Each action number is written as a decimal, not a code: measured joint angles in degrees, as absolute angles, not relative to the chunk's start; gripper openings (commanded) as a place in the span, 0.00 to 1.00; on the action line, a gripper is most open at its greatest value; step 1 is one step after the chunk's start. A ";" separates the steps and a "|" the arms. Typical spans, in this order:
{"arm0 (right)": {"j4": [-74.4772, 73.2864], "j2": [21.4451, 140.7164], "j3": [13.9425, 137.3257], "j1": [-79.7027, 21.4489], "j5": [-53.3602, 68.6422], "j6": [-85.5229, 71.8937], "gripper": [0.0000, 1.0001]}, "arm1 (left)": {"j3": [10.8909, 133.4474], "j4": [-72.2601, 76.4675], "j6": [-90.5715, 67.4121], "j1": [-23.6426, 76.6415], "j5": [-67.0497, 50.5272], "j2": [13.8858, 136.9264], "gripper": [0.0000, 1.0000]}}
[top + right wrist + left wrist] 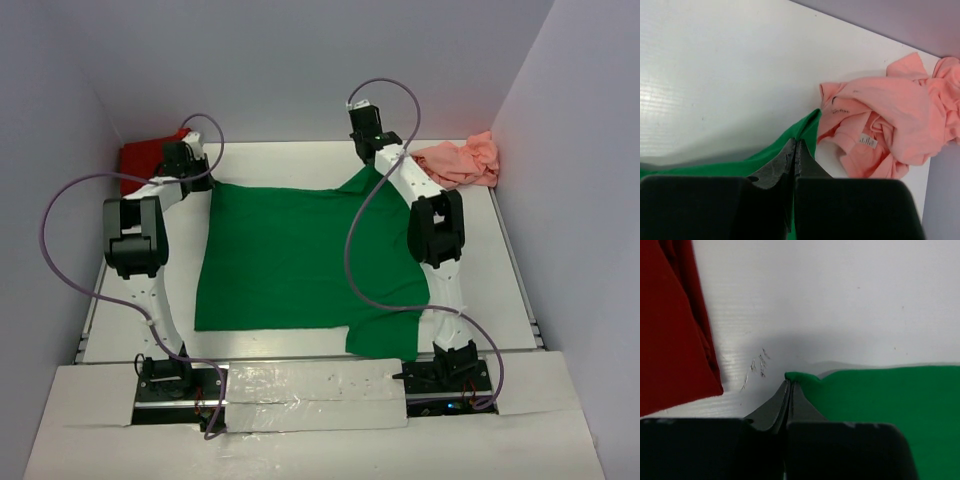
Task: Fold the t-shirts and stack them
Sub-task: Grap the side of the flattened tshirt furthest away from the robot with both arms
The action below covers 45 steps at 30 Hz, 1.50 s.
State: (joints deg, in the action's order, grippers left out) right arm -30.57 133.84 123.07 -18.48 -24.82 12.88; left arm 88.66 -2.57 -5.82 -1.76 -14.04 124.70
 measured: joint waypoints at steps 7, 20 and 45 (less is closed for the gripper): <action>-29.41 136.44 124.95 -18.48 -26.48 14.98 0.00 | 82.72 5.91 -5.78 -0.91 -10.76 124.20 0.00; -27.05 136.33 124.20 -18.44 -27.77 16.34 0.00 | 79.57 12.49 -5.76 -0.82 -9.17 120.57 0.00; -31.79 125.08 115.26 -18.35 -26.98 15.94 0.00 | 67.81 15.20 -4.95 -0.82 -9.21 108.84 0.00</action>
State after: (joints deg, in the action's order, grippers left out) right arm -31.79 125.08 115.26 -18.35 -26.98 15.94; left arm 67.81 15.20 -4.95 -0.82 -9.21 108.84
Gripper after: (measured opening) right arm 0.009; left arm 0.017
